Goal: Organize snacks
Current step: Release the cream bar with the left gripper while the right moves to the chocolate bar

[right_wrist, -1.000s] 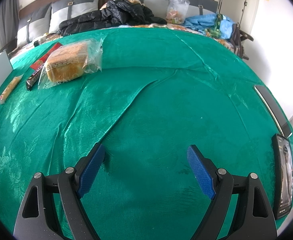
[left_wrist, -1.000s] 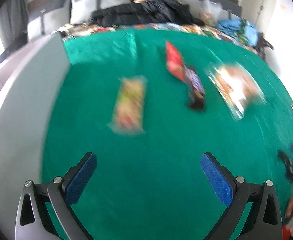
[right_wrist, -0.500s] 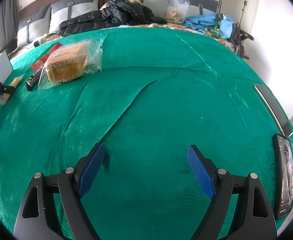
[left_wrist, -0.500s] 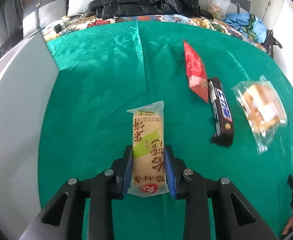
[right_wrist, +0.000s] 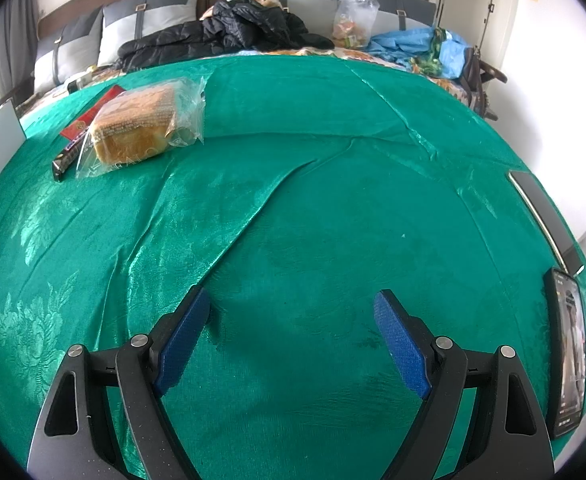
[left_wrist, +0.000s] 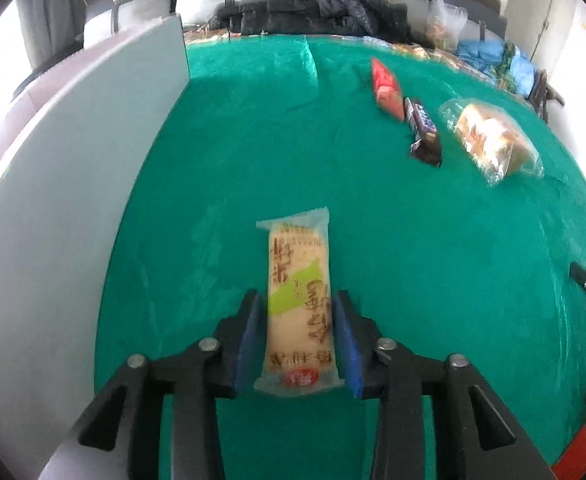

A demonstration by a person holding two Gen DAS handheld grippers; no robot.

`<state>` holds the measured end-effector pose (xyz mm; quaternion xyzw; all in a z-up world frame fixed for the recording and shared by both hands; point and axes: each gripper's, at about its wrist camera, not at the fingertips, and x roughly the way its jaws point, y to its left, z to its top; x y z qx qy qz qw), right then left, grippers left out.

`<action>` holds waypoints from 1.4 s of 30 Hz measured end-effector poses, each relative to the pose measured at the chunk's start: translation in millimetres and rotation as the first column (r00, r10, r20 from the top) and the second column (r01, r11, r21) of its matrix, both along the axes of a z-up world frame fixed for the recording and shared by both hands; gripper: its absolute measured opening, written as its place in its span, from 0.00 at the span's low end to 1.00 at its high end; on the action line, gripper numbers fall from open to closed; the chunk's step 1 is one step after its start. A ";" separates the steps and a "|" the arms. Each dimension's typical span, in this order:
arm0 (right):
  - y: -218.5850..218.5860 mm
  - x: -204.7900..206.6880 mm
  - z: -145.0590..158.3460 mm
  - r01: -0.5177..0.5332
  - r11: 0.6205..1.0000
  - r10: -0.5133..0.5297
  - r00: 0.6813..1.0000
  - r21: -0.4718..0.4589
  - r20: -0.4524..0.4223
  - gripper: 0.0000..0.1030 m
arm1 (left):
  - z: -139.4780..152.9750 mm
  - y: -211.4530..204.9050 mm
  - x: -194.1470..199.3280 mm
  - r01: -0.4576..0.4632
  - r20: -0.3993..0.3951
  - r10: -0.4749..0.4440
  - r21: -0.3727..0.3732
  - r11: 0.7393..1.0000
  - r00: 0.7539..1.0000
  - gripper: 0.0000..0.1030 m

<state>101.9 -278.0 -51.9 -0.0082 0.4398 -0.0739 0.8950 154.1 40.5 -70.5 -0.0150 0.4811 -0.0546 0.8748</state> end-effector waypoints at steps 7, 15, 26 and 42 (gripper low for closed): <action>0.6 0.1 -0.1 0.000 1.000 0.000 1.000 0.001 0.000 0.84 | -16.2 0.7 6.6 -0.021 0.041 0.018 0.054 0.998 0.999 1.00; -1.8 0.1 -0.4 0.000 1.000 0.000 1.000 0.020 -0.002 0.84 | -17.3 1.3 7.4 -0.026 0.059 0.022 0.058 0.998 0.998 1.00; 53.5 3.5 32.0 -0.162 0.980 0.150 0.983 0.117 0.104 0.84 | -16.7 1.0 7.1 -0.026 0.059 0.023 0.059 0.998 0.998 1.00; 212.3 187.4 20.3 -0.247 0.951 0.275 0.950 0.184 -0.146 0.81 | -16.5 0.9 6.5 -0.026 0.058 0.023 0.058 0.998 0.998 1.00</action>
